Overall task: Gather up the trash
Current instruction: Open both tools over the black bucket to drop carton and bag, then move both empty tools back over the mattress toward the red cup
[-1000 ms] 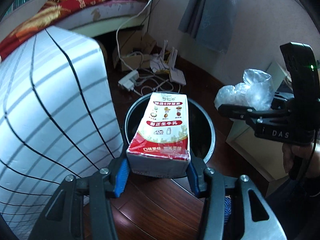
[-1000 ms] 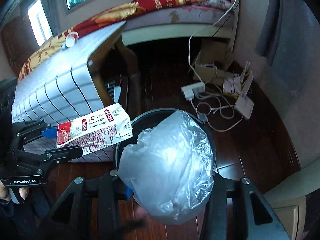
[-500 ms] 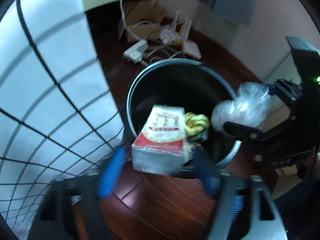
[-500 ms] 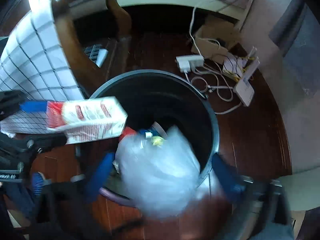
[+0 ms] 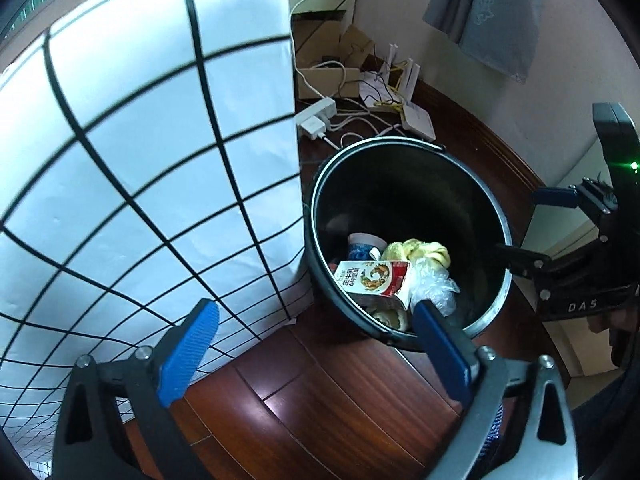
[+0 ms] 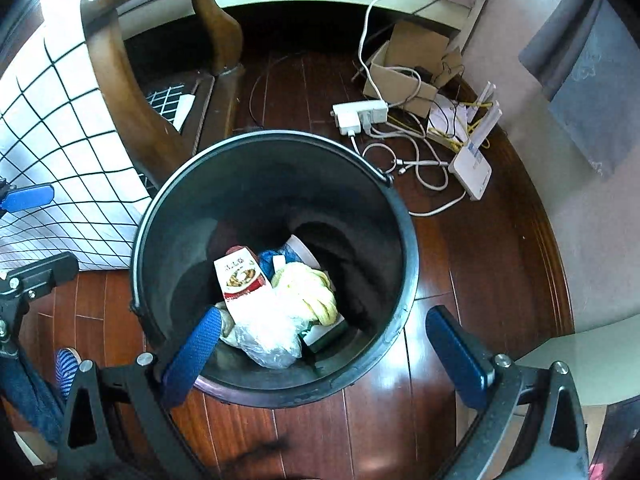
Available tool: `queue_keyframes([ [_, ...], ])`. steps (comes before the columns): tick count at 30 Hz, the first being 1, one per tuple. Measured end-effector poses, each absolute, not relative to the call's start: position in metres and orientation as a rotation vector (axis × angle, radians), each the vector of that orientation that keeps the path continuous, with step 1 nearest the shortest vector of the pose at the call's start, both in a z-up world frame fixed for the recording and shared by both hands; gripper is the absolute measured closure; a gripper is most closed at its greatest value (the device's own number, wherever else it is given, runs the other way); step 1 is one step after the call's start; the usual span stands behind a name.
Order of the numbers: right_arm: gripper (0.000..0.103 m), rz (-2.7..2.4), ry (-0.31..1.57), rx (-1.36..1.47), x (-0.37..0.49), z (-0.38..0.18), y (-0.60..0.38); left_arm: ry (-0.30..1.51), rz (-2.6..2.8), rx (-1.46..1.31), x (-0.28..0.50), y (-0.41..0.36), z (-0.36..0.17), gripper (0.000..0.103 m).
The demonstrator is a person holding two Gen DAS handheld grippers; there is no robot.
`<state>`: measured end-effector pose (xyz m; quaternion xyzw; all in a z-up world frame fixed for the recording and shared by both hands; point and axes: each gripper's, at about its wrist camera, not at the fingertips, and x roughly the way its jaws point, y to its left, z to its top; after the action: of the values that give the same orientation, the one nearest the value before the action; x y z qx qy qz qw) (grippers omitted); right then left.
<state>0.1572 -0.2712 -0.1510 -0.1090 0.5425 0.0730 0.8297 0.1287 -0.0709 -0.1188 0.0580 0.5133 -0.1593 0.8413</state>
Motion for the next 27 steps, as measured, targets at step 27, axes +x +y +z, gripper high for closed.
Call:
queue_keyframes([
  [27, 0.000, 0.214, 0.973, -0.253, 0.138, -0.078, -0.232, 0.942, -0.250, 0.088, 0.107, -0.030, -0.058, 0.004],
])
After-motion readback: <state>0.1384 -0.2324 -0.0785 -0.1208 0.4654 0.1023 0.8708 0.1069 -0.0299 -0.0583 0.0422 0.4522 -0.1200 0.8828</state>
